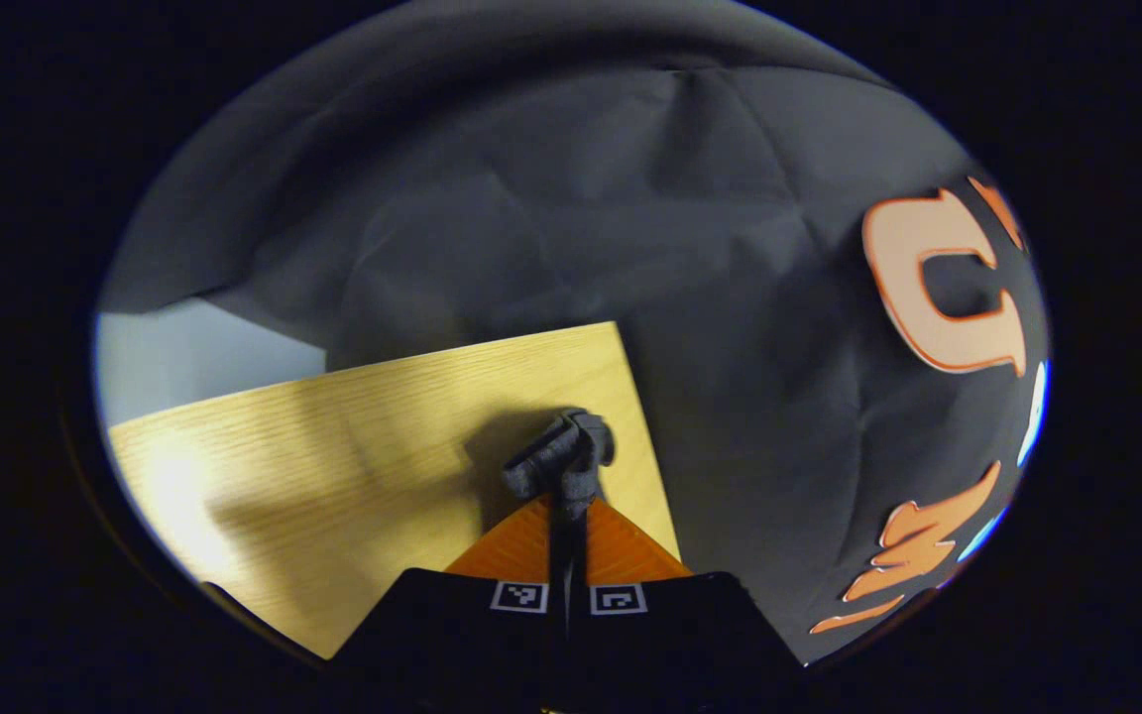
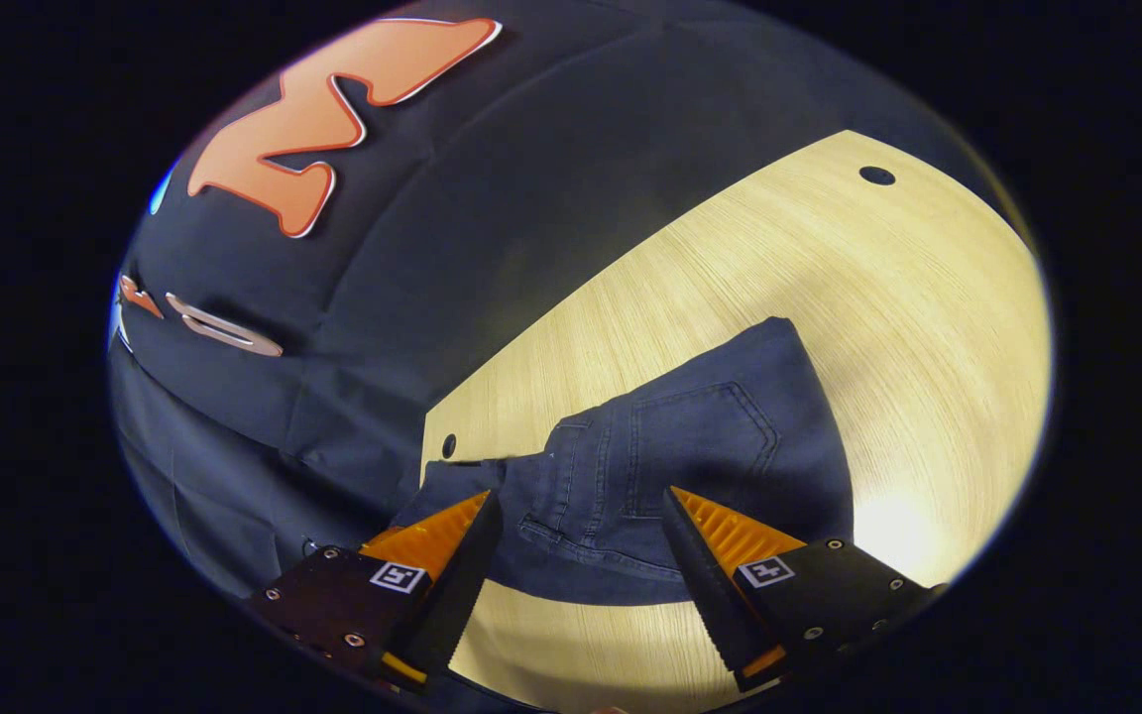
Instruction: Grasp the waist and the cuffs of the jeans and fold them to make the two legs overlap; first hold the waist and fold one-third of the jeans toward the cuffs, then hold the cuffs and fold the remaining one-third in the same direction to finish folding.
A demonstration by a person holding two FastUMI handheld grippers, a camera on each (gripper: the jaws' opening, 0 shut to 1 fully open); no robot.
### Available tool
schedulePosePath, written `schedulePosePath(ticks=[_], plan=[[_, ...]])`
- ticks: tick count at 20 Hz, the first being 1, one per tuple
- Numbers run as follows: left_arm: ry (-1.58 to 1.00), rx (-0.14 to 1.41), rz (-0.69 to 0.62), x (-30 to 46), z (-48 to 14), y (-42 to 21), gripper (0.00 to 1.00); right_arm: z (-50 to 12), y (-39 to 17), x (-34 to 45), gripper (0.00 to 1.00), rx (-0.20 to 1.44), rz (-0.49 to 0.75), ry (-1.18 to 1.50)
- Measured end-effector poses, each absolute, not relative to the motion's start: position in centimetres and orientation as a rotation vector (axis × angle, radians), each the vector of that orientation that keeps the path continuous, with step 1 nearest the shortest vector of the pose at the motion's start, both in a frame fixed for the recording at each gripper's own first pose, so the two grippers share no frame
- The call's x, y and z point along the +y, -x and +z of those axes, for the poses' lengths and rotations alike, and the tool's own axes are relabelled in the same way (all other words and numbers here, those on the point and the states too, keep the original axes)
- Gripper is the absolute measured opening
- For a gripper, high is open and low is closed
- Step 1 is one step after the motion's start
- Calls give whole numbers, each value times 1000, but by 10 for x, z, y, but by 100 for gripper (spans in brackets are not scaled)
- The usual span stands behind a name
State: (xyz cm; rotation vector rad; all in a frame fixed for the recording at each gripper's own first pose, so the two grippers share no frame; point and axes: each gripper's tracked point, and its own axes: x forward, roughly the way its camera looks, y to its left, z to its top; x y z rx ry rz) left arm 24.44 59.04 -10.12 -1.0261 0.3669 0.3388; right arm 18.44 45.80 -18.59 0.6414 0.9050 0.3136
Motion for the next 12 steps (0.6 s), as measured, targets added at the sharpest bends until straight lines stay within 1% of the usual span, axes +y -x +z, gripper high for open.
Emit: schedulePosePath(ticks=[2, 6, 9, 10, 12], plan=[[976, 344, 279, 562, -62, -255, 1, -181, -182, 453, 99, 889, 319, -650], [898, 306, 166, 499, 7, -254, 1, -164, -178, 434, 99, 840, 324, -664], [831, 286, 97, 458, 48, -246, 1, -151, -176, 405, 99, 782, 295, -657], [800, 280, 70, 451, 48, -244, 1, -146, -176, 394, 98, 760, 283, -644], [760, 268, -4, 408, 72, -244, 1, -132, -174, 372, 98, 711, 267, -625]])
